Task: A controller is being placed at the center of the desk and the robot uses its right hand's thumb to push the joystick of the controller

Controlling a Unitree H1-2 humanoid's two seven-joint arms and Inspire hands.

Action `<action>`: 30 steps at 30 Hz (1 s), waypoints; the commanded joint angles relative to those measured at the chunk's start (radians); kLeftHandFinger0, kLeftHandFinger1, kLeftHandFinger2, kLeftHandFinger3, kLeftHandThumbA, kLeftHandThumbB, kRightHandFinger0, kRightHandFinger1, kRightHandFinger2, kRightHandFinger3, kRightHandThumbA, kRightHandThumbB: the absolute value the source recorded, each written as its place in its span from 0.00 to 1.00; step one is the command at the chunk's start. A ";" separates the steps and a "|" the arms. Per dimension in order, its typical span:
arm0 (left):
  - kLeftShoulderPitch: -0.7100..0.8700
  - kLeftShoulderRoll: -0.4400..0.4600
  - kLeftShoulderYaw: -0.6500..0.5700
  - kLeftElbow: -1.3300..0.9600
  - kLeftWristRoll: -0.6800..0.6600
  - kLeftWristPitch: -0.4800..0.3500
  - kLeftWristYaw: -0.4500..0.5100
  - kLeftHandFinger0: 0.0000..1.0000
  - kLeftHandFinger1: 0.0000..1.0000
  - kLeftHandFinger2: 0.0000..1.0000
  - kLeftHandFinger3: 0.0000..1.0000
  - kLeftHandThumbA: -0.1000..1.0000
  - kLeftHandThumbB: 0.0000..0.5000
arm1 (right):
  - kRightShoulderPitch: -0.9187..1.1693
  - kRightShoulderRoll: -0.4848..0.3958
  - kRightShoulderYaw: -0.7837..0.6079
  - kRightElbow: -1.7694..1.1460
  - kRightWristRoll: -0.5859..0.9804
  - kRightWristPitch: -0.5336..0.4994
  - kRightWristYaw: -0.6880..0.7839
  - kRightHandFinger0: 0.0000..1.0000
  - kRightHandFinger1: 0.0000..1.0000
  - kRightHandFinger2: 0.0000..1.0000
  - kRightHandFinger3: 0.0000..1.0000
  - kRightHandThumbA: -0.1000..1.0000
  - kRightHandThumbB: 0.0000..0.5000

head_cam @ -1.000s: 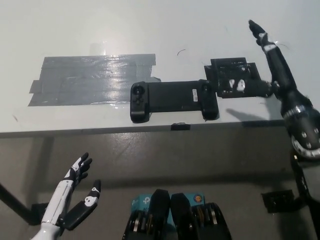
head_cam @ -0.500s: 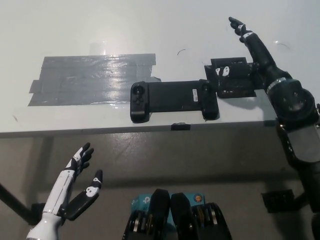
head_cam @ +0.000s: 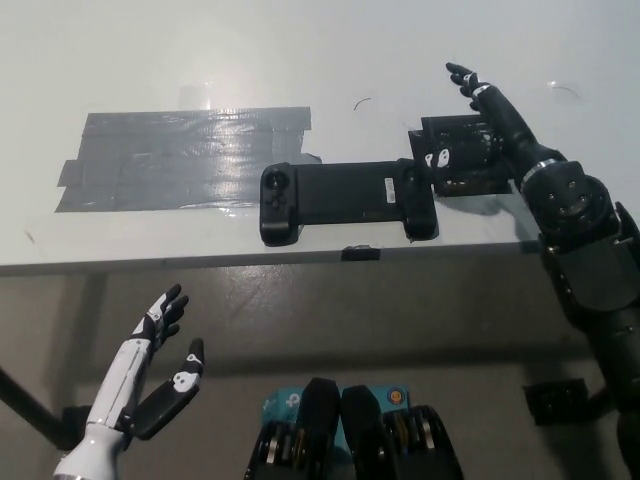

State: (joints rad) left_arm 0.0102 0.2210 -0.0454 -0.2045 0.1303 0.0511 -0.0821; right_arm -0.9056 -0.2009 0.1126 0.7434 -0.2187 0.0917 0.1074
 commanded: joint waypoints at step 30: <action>-0.055 0.019 0.011 -0.026 0.001 0.004 -0.018 1.00 1.00 1.00 1.00 0.49 0.17 | -0.098 0.003 0.000 0.132 0.008 -0.075 -0.025 1.00 1.00 1.00 1.00 0.99 0.86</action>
State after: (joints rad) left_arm -0.0263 0.2253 -0.0439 -0.2064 0.1311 0.0665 -0.0909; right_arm -0.9361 -0.1909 0.1185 0.8703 -0.2165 0.0689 0.1065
